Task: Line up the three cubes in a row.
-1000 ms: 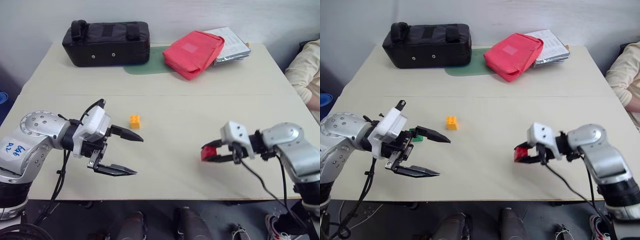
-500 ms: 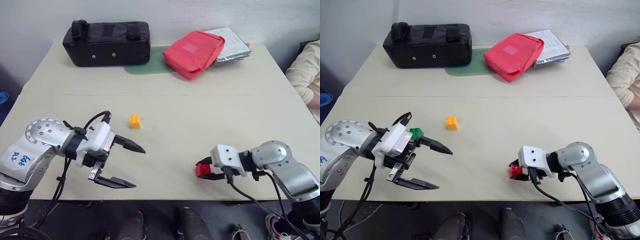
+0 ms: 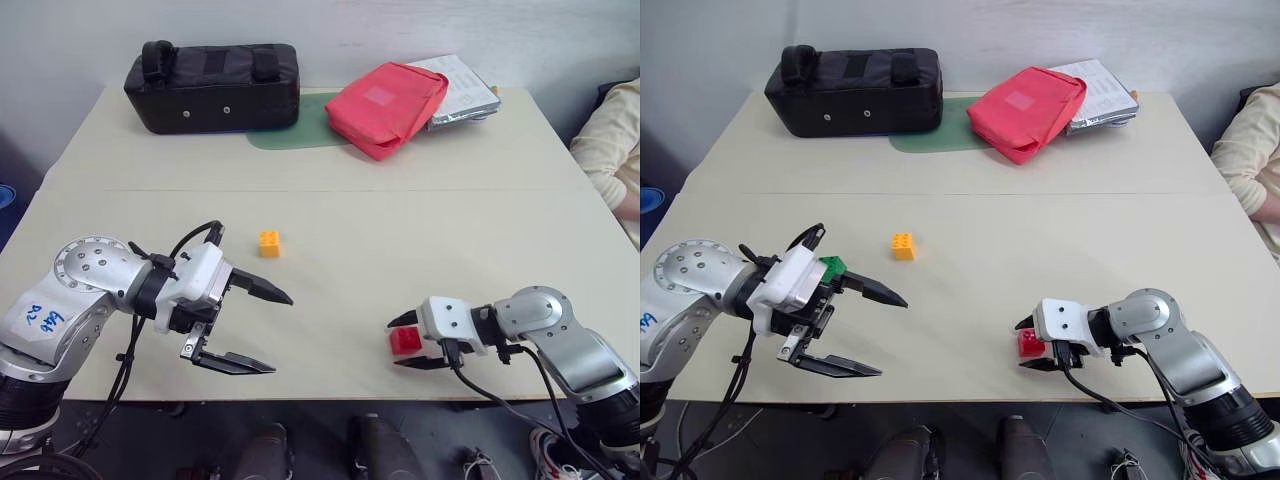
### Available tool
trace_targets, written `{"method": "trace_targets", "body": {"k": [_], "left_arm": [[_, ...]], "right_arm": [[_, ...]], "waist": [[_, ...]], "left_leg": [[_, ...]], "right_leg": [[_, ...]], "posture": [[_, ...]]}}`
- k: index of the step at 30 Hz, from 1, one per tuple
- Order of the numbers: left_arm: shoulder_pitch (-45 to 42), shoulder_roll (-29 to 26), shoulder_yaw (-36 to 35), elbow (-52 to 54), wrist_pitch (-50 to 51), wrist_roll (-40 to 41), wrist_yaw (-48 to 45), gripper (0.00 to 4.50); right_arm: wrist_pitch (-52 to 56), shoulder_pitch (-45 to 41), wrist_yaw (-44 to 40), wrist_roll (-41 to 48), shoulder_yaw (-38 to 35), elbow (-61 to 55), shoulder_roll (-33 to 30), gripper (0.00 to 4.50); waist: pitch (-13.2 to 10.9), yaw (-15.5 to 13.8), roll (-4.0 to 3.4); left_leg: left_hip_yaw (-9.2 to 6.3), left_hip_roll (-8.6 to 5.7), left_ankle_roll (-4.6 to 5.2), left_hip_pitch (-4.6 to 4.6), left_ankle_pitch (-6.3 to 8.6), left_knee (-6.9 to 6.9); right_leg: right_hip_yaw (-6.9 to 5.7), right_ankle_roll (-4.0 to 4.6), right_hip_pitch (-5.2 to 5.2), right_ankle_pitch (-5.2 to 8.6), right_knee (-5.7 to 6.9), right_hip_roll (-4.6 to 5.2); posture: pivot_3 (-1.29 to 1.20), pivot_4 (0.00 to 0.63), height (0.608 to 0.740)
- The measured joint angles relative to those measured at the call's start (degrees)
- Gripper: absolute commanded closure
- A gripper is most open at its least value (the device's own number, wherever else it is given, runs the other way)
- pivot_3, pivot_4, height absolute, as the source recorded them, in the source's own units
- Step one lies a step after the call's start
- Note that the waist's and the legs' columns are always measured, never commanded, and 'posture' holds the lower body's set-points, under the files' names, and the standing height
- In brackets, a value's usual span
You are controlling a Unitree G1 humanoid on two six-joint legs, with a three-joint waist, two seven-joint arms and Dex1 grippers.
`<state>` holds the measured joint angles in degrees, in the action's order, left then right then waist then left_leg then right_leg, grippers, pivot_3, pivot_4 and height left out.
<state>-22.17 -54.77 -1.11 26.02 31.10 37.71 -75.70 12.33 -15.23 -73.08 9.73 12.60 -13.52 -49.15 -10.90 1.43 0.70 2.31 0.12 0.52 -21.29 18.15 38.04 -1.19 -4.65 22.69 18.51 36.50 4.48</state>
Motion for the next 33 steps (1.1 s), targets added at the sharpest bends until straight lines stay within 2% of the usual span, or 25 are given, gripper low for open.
{"method": "trace_targets", "body": {"k": [1,5,10,15,19,22,26,29,33], "left_arm": [[0.3,0.14,-0.15,-0.02,0.01,-0.06,0.76,0.0],[6.93,0.53,-3.42,-0.39,0.06,-0.74,5.0,0.0],[21.31,1.21,-14.93,0.03,0.09,-2.31,11.46,0.0],[37.94,9.23,-31.08,-0.2,0.05,-5.96,21.04,0.0],[44.79,14.9,-38.03,-0.31,-0.17,-7.85,26.75,0.0],[49.0,18.06,-39.8,-0.16,-1.35,-8.95,28.88,0.0],[47.86,18.66,-39.74,-0.27,-1.76,-10.0,32.04,0.0],[40.91,18.86,-39.13,-0.18,1.53,-8.79,37.6,0.0],[33.34,18.59,-34.93,0.9,7.45,-7.67,43.27,0.0]], "right_arm": [[0.14,0.0,-0.26,0.71,-0.2,-0.03,-0.15,0.04],[2.75,-0.37,-1.8,6.07,-5.57,-0.84,-2.67,0.04],[9.31,-3.15,-4.21,16.55,-14.73,-2.26,-6.22,0.04],[12.88,-5.18,-4.39,20.92,-19.01,-2.01,-7.84,0.04],[13.26,-6.32,-3.25,21.24,-19.06,-2.0,-7.34,0.04],[14.03,-6.63,-2.63,21.94,-18.99,-2.23,-6.64,0.04],[14.12,-7.21,-2.4,22.4,-18.17,-2.3,-6.54,0.04],[14.36,-8.75,-2.05,22.76,-17.57,-2.36,-6.28,0.04],[15.65,-10.37,-1.11,24.39,-17.53,-4.63,-5.72,0.04]], "waist": [[0.0,0.0,0.0],[0.0,0.21,0.0],[0.0,0.2,0.0],[0.0,0.1,0.0],[0.0,-0.16,0.01],[0.01,-0.19,0.01],[0.01,-0.49,0.01],[0.01,-0.72,0.01],[0.01,-0.72,0.01]], "left_leg": [[0.0,0.0,0.0,0.0,0.0,0.0],[0.0,0.03,0.02,0.0,0.01,-0.01],[-0.07,0.09,0.15,0.05,0.11,-0.07],[-0.13,0.09,0.31,0.06,0.29,-0.1],[-0.16,0.07,0.34,0.06,0.35,-0.11],[-0.16,0.07,0.36,0.04,0.4,-0.11],[-0.17,0.07,0.36,0.04,0.4,-0.11],[-0.17,0.07,0.36,0.04,0.4,-0.11],[-0.16,0.07,0.17,0.0,0.35,-0.12]], "right_leg": [[0.0,0.0,0.0,0.0,0.0,0.0],[0.01,0.0,0.01,0.0,0.0,0.0],[-0.03,0.05,-0.01,0.03,-0.05,0.02],[-0.08,0.07,-0.08,0.04,-0.24,0.06],[-0.11,0.07,-0.13,0.04,-0.34,0.11],[-0.11,0.06,-0.16,0.03,-0.43,0.13],[-0.13,0.06,-0.15,0.03,-0.43,0.14],[-0.13,0.04,-0.15,0.02,-0.42,0.14],[-0.14,0.03,-0.13,0.01,-0.48,0.13]], "posture": [[0.0,0.15,0.74],[0.0,0.15,0.74],[0.0,0.15,0.74],[0.0,0.15,0.74],[0.0,0.15,0.74],[0.0,0.15,0.74],[0.0,0.15,0.74],[0.0,0.15,0.74],[0.0,0.15,0.74]]}}
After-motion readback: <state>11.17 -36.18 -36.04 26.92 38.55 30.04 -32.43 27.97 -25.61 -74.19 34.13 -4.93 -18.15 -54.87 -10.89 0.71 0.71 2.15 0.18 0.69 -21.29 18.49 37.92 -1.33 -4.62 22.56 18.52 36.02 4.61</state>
